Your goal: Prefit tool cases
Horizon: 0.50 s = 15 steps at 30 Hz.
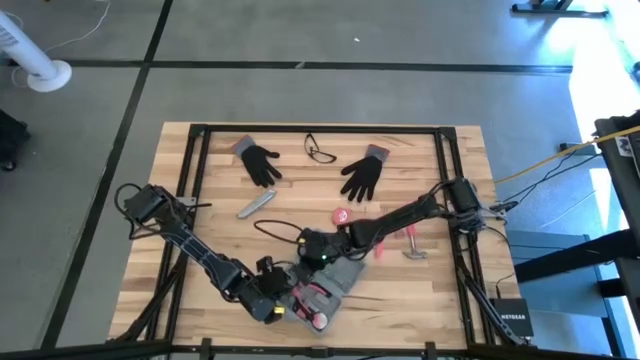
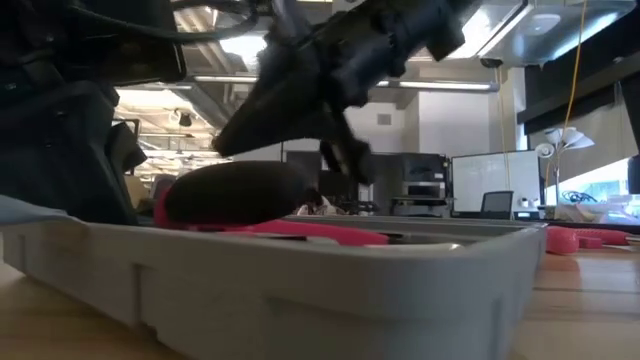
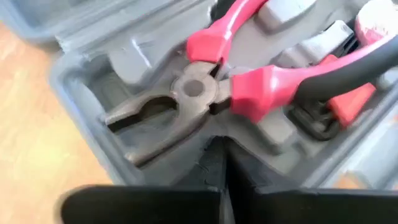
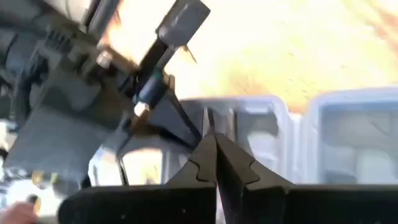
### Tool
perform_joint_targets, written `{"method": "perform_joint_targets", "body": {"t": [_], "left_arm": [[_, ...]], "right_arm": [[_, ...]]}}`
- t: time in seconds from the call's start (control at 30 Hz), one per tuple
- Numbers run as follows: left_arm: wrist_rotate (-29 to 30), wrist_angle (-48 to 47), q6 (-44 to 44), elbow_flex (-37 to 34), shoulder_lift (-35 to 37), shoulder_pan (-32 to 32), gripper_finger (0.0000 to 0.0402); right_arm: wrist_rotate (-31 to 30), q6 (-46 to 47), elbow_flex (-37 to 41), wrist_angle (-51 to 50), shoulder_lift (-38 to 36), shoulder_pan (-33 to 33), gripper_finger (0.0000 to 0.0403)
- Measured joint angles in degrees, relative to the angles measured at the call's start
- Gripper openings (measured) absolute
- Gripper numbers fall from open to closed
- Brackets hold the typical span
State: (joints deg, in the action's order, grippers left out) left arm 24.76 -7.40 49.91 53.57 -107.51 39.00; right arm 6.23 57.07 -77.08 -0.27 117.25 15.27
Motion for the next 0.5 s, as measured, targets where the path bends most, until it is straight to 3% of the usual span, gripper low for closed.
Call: {"method": "perform_joint_targets", "body": {"t": [0.2,0.4,0.5], "left_arm": [[-0.45,-1.63,-5.6,-0.1,1.12,-1.12,0.0],[-0.45,-0.58,-7.57,-0.08,1.12,-2.76,0.0],[-0.42,0.42,-9.73,-0.08,1.1,-3.48,0.0]], "right_arm": [[-0.31,-3.33,0.0,-4.32,-4.76,1.59,0.0],[-2.98,-1.61,-0.02,-4.56,-4.59,8.24,0.0003],[-5.36,-2.84,0.0,-6.15,-3.41,9.66,0.0023]]}}
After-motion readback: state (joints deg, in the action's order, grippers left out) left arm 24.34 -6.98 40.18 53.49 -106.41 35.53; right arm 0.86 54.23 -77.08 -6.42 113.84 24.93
